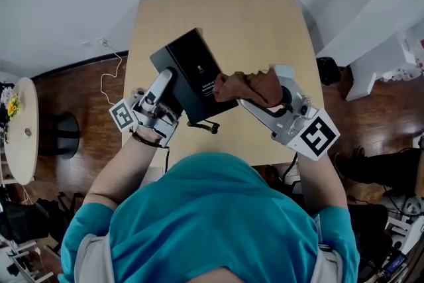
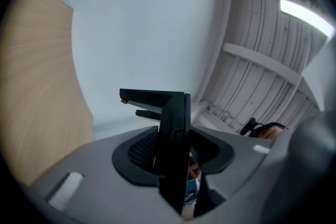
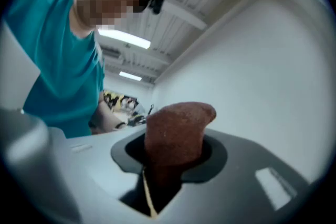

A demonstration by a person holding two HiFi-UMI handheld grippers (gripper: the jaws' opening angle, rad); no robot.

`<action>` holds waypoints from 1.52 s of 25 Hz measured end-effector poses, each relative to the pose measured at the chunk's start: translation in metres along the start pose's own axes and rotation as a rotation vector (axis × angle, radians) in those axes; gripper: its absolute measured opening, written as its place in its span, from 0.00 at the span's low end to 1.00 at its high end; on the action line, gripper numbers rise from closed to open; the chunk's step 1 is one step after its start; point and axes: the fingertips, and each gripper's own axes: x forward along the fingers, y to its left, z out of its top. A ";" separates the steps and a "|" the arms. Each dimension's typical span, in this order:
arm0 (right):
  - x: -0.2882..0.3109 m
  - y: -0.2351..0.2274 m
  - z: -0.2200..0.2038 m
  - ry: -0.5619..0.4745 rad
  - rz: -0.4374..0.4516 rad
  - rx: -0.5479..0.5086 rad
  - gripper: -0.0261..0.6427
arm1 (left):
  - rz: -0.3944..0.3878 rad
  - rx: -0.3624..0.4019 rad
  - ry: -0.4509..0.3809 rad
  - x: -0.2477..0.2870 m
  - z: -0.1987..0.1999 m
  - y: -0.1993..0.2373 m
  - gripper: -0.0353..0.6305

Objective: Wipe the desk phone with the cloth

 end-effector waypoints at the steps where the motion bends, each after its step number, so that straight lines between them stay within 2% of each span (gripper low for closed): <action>1: 0.014 0.008 0.005 0.038 0.032 -0.100 0.24 | 0.019 0.005 0.032 0.002 -0.007 0.003 0.33; 3: 0.036 0.006 0.010 0.106 0.055 -0.240 0.24 | 0.043 0.013 0.106 0.007 -0.024 0.008 0.33; 7: 0.064 -0.031 0.001 0.265 0.022 -0.395 0.24 | 0.053 0.007 0.218 0.011 -0.049 0.009 0.33; 10: 0.063 -0.018 -0.012 0.324 0.096 -0.493 0.24 | 0.047 -0.015 0.215 0.011 -0.053 0.009 0.33; 13: 0.041 0.032 -0.039 0.346 0.227 -0.495 0.24 | 0.036 -0.010 0.177 0.007 -0.041 0.005 0.34; 15: 0.021 0.065 -0.061 0.359 0.312 -0.445 0.24 | 0.037 0.004 0.157 0.004 -0.032 0.004 0.34; 17: 0.003 0.090 -0.084 0.370 0.367 -0.351 0.24 | 0.046 0.024 0.158 0.002 -0.027 0.005 0.34; 19: -0.010 0.107 -0.104 0.390 0.394 -0.248 0.24 | 0.062 0.039 0.179 0.000 -0.026 0.010 0.34; 22: -0.026 0.124 -0.120 0.397 0.419 -0.096 0.24 | 0.086 0.000 0.198 -0.005 -0.034 0.023 0.34; 24: -0.035 0.117 -0.108 0.273 0.356 0.071 0.24 | 0.113 -0.021 0.217 -0.013 -0.041 0.037 0.34; 26: -0.047 0.087 -0.094 0.127 0.207 0.255 0.25 | 0.167 -0.031 0.251 -0.024 -0.049 0.059 0.34; 28: -0.066 0.053 -0.095 0.085 0.074 0.349 0.25 | 0.223 -0.050 0.290 -0.037 -0.056 0.085 0.34; 30: -0.086 0.032 -0.095 0.074 -0.017 0.403 0.24 | 0.265 -0.073 0.331 -0.050 -0.070 0.113 0.34; 32: -0.106 0.025 -0.097 0.075 -0.070 0.436 0.24 | 0.302 -0.093 0.366 -0.062 -0.088 0.144 0.34; 38: -0.149 0.031 -0.102 0.125 -0.142 0.493 0.25 | 0.376 -0.122 0.391 -0.086 -0.121 0.227 0.34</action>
